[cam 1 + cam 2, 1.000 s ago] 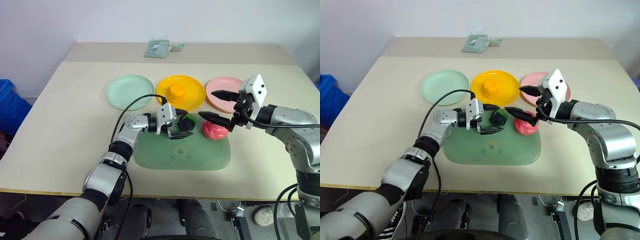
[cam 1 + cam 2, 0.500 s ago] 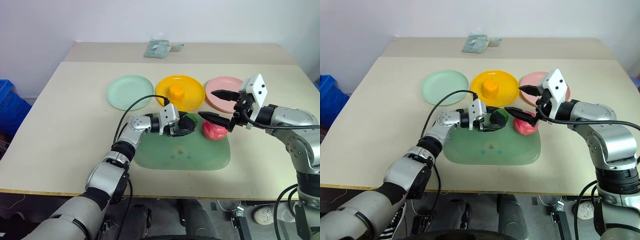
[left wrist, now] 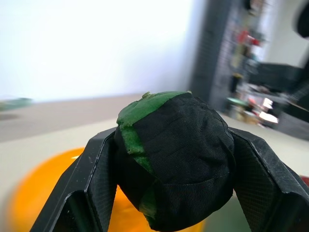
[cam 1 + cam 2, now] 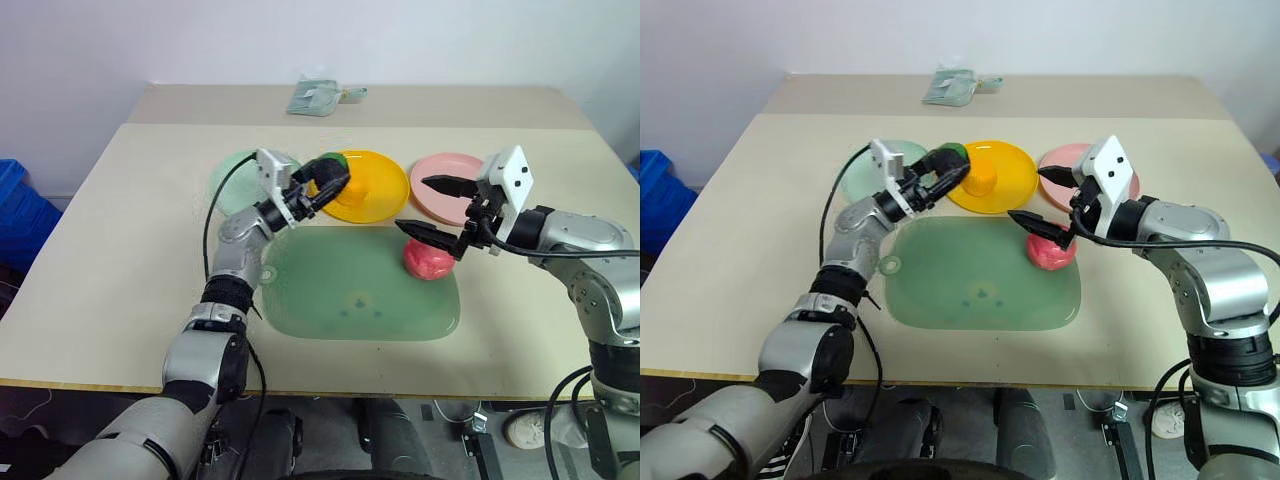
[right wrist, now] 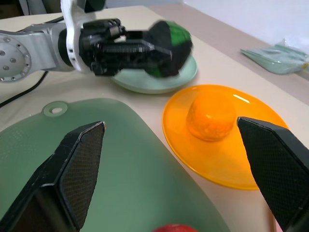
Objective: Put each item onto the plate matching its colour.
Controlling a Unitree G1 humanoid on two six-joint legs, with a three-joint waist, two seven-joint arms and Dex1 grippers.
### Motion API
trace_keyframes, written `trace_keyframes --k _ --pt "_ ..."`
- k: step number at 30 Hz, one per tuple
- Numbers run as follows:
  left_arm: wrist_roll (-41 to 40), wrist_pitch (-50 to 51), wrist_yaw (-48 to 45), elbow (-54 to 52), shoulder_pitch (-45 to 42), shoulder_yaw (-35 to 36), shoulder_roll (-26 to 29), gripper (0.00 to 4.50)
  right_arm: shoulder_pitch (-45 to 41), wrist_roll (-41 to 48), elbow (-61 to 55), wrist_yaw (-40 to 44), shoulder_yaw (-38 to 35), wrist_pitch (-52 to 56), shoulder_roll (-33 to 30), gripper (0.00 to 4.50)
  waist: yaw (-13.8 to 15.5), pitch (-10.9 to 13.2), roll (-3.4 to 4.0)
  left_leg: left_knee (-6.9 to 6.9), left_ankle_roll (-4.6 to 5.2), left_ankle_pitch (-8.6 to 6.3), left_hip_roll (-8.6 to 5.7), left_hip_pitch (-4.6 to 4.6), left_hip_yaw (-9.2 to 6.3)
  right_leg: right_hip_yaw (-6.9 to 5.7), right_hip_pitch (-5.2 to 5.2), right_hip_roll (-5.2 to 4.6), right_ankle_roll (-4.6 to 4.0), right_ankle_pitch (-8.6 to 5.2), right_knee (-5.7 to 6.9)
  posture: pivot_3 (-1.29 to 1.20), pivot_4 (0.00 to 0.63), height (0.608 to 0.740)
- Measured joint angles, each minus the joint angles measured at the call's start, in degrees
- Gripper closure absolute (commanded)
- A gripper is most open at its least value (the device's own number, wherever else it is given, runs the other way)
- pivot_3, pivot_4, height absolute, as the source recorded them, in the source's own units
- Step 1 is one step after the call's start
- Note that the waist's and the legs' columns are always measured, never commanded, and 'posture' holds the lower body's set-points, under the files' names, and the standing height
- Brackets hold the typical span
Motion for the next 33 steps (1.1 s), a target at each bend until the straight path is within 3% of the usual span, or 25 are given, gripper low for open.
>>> trace_keyframes --k 3,8,12,15,20,24,27,33 --pt "2.01 -2.39 11.26 0.75 0.01 2.33 3.07 1.23 -1.73 -0.10 0.59 -0.63 0.74 -0.11 1.68 0.00 -0.09 0.00 0.00 -0.05 -0.07 0.04 0.02 0.03 -0.01 0.00 -0.01 0.02 0.00 0.00 0.00 0.00 0.150 0.740" --pt "1.94 -3.38 21.12 3.55 0.01 6.61 5.53 1.23 -5.61 -3.07 4.01 -4.44 4.05 -1.85 7.39 0.00 0.17 0.00 0.00 -0.05 -0.15 0.08 -0.03 -0.05 -0.07 -0.04 -0.05 -0.02 0.00 0.01 0.01 0.00 0.150 0.740" --pt "1.93 -4.87 23.70 4.59 0.02 7.72 6.04 0.05 -5.87 -4.20 4.38 -4.69 6.05 -2.60 8.46 0.00 0.17 0.00 0.00 -0.05 -0.11 0.06 -0.09 -0.16 -0.13 -0.08 -0.06 -0.07 -0.01 0.01 0.02 0.00 0.150 0.740" --pt "1.92 -5.71 22.06 3.74 0.02 7.45 6.64 0.05 -5.99 -4.96 5.40 -4.05 6.05 -3.23 8.11 0.00 -0.01 0.00 0.00 -0.09 -0.07 0.04 -0.11 -0.15 -0.11 -0.07 -0.06 -0.08 -0.01 0.01 -0.02 0.00 0.150 0.740" --pt "-0.61 -2.63 9.54 -2.93 2.00 4.20 8.34 0.05 -5.62 -7.55 7.97 -1.78 7.36 -3.89 5.02 0.00 -0.13 0.00 0.00 -0.09 -0.07 0.04 -0.09 -0.12 -0.06 -0.06 -0.04 -0.06 -0.01 0.01 -0.01 0.00 0.150 0.740" --pt "-11.31 12.94 -12.72 -19.94 9.68 -0.82 13.92 0.05 -3.92 -7.19 9.55 1.54 7.42 -0.08 0.76 0.00 -1.24 0.00 0.01 -0.11 -0.04 0.02 -0.03 -0.12 -0.06 -0.04 -0.06 -0.03 -0.01 0.01 0.03 0.00 0.150 0.740" --pt "-15.57 23.19 -22.79 -28.92 14.56 -4.73 19.16 0.05 -2.31 -7.23 10.27 3.99 7.20 0.85 -2.73 0.00 -1.48 0.00 0.01 -0.10 -0.02 0.01 -0.03 -0.05 -0.04 -0.02 -0.02 -0.03 -0.01 0.01 0.06 0.00 0.150 0.740" --pt "-19.73 38.29 -31.93 -35.85 18.43 -8.04 26.91 0.05 0.27 -6.40 10.91 6.95 6.26 4.60 -5.59 0.00 -1.49 0.00 0.01 -0.07 0.18 -0.10 0.08 0.04 -0.04 -0.03 -0.02 0.08 -0.01 0.01 0.10 0.00 0.150 0.740"
